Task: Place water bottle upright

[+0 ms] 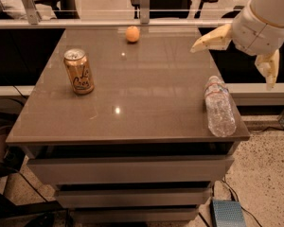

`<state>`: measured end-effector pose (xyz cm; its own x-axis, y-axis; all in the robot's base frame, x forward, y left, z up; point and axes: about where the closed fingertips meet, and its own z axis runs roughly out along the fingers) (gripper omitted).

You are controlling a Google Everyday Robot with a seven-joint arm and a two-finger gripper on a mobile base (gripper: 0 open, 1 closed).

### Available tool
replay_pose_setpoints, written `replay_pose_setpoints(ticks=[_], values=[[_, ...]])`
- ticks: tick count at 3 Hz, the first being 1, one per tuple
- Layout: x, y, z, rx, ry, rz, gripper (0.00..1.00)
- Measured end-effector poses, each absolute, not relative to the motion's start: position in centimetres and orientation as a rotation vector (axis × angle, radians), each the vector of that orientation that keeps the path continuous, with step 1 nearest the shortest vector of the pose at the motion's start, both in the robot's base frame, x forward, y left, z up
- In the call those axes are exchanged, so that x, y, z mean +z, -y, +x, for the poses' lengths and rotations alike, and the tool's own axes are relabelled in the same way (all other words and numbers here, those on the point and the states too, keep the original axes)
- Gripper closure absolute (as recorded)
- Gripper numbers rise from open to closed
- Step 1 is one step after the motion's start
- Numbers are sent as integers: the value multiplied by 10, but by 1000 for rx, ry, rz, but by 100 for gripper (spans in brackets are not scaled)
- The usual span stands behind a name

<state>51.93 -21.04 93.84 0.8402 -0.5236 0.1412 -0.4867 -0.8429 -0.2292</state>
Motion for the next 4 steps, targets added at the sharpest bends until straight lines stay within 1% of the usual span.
replay_pose_setpoints(ticks=[1, 2, 3, 4], values=[[927, 215, 527, -291, -614, -2946, 0], [912, 228, 536, -245, -529, -2975, 0], [898, 245, 550, -203, -510, -2936, 0], [885, 249, 557, -185, -539, -2884, 0]])
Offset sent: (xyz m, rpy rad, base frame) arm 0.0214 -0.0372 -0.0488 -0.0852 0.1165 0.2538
